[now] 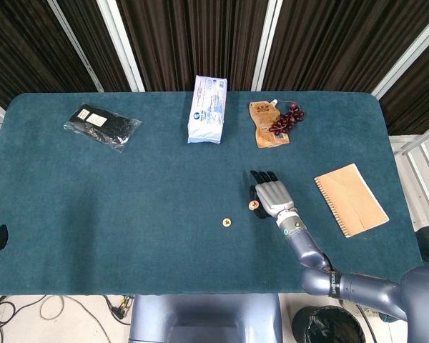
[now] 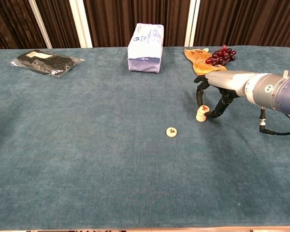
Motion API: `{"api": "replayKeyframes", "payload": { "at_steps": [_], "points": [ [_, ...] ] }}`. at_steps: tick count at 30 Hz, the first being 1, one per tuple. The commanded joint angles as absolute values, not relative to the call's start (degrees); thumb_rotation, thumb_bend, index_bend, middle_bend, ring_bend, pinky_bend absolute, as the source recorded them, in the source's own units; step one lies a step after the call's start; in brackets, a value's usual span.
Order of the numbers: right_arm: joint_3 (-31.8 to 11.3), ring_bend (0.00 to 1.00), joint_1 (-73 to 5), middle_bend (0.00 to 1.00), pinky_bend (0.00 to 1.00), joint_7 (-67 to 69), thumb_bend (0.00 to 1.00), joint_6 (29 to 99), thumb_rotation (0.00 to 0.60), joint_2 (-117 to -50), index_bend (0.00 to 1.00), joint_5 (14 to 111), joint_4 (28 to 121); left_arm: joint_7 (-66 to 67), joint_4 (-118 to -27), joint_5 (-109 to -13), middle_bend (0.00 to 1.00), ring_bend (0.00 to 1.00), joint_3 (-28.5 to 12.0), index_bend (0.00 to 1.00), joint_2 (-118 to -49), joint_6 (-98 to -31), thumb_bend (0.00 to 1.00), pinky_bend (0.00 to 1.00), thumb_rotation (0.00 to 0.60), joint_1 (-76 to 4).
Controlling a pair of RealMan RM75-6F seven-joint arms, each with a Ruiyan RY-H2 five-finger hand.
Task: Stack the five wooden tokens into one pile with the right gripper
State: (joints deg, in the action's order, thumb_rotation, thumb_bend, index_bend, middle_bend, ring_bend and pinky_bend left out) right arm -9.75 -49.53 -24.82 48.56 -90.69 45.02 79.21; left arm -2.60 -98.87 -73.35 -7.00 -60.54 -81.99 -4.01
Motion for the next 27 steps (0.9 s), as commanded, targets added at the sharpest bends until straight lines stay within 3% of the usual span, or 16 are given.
{"api": "replayKeyframes", "payload": {
  "at_steps": [1, 27],
  "points": [
    [-9.72, 0.0, -49.57, 0.0, 0.0, -24.86, 0.42, 48.49, 0.6, -90.67, 0.54, 45.02, 79.24, -2.58, -98.85, -73.38, 0.0, 0.0, -6.99, 0.15, -60.54, -81.98, 0.48, 0.0, 0.6, -4.02],
    [-9.47, 0.0, -49.97, 0.0, 0.0, -25.4, 0.42, 48.27, 0.6, -90.31, 0.45, 44.63, 79.64, -2.27, -99.02, -73.02, 0.0, 0.0, -7.02, 0.15, -60.55, -81.9, 0.48, 0.0, 0.6, -4.01]
  ]
}}
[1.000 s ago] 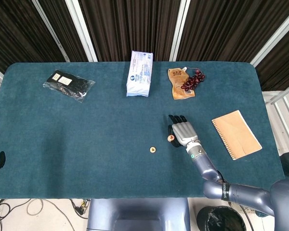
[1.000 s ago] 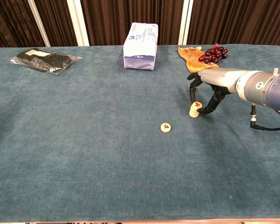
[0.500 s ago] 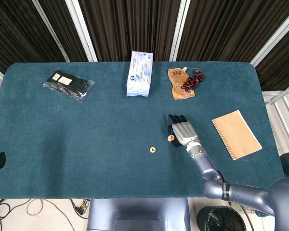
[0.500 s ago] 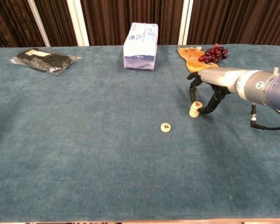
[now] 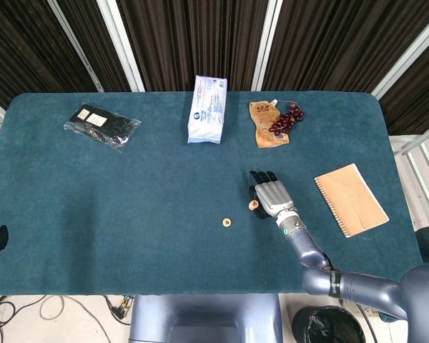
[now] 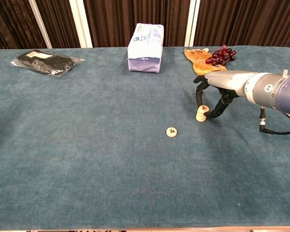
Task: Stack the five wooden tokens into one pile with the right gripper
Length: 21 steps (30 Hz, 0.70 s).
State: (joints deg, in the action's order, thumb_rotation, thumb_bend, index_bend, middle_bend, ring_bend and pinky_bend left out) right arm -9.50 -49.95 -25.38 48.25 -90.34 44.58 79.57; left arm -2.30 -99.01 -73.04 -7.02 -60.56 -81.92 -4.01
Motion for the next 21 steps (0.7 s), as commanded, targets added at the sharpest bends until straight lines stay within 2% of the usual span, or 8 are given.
{"api": "replayKeyframes", "payload": {
  "at_steps": [1, 21],
  "points": [
    [-9.47, 0.0, -49.98, 0.0, 0.0, -25.41, 0.42, 48.28, 0.6, -90.31, 0.44, 44.6, 79.65, -2.27, -99.03, -73.04, 0.0, 0.0, -7.01, 0.15, -60.55, -81.91, 0.48, 0.0, 0.6, -4.0],
    [-10.48, 0.0, -50.09, 0.0, 0.0, -25.3, 0.42, 49.77, 0.6, -88.42, 0.43, 44.76, 82.75, -2.39, -99.14, -73.03, 0.0, 0.0, -7.02, 0.15, -60.48, -81.96, 0.48, 0.0, 0.6, -3.94]
  ]
}}
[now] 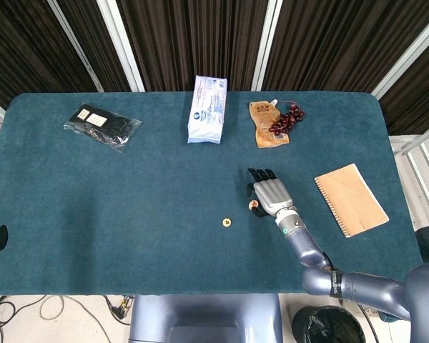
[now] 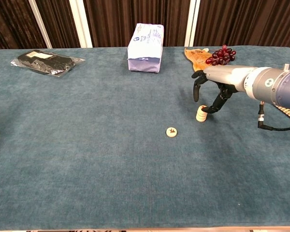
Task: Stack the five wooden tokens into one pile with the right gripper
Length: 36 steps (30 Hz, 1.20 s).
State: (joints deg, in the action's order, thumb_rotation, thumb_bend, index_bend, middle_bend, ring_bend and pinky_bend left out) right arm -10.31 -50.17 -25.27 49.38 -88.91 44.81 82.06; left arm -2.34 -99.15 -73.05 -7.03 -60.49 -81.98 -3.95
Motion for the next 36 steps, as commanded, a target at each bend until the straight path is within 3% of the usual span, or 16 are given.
{"api": "replayKeyframes", "payload": {
  "at_steps": [1, 10, 16, 24, 36],
  "points": [
    [-10.55, 0.0, -50.04, 0.0, 0.0, -25.35, 0.42, 50.02, 0.6, -88.09, 0.43, 44.76, 83.19, -2.46, -99.15, -73.0, 0.0, 0.0, -7.03, 0.15, -60.47, -81.92, 0.48, 0.0, 0.6, -3.94],
    [-10.45, 0.0, -48.92, 0.0, 0.0, -26.2, 0.42, 53.69, 0.6, -84.02, 0.37, 47.22, 93.51, -2.46, -99.34, -73.08, 0.0, 0.0, -7.03, 0.15, -60.49, -81.73, 0.48, 0.0, 0.6, -4.08],
    [-8.93, 0.0, -49.0, 0.0, 0.0, -30.11, 0.42, 57.13, 0.6, -84.89, 0.29, 49.72, 96.85, -2.57, -99.4, -73.17, 0.0, 0.0, -7.04, 0.15, -60.51, -81.76, 0.48, 0.0, 0.6, -4.09],
    [-7.45, 0.0, -48.53, 0.0, 0.0, -32.09, 0.42, 61.14, 0.6, -91.67, 0.29, 53.09, 94.5, -3.05, -99.48, -73.12, 0.0, 0.0, -7.03, 0.15, -60.29, -81.67, 0.48, 0.0, 0.6, -4.03],
    [-7.31, 0.0, -48.35, 0.0, 0.0, -30.91, 0.42, 58.18, 0.6, -95.95, 0.28, 51.45, 88.71, -3.28, -99.41, -73.1, 0.0, 0.0, -7.09, 0.15, -60.17, -81.7, 0.48, 0.0, 0.6, -4.01]
  ]
}}
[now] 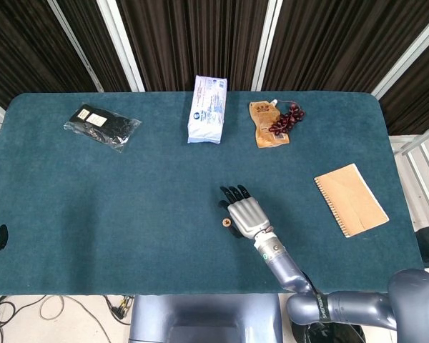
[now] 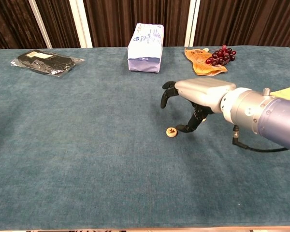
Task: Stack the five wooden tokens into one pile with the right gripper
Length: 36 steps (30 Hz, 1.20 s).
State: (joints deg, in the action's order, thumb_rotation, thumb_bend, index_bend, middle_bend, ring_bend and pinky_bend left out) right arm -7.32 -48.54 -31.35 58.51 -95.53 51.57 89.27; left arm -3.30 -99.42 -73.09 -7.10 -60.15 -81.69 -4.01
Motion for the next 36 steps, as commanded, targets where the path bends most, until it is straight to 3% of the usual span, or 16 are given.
{"api": "replayKeyframes", "payload": {
  "at_steps": [1, 8, 36],
  "points": [
    [-7.28, 0.0, -48.28, 0.0, 0.0, -30.73, 0.42, 58.04, 0.6, -96.19, 0.29, 51.53, 88.29, -3.25, -99.4, -73.08, 0.0, 0.0, -7.09, 0.15, -60.18, -81.71, 0.48, 0.0, 0.6, -4.0],
    [-7.24, 0.0, -47.94, 0.0, 0.0, -29.92, 0.42, 57.47, 0.6, -97.96, 0.36, 52.48, 85.46, -3.12, -99.31, -72.9, 0.0, 0.0, -7.17, 0.15, -60.24, -81.75, 0.48, 0.0, 0.6, -4.02],
    [-8.27, 0.0, -46.74, 0.0, 0.0, -27.53, 0.42, 54.89, 0.6, -102.76, 0.47, 54.42, 77.69, -3.13, -99.25, -72.43, 0.0, 0.0, -7.41, 0.15, -60.18, -81.68, 0.48, 0.0, 0.6, -4.06]
  ]
}}
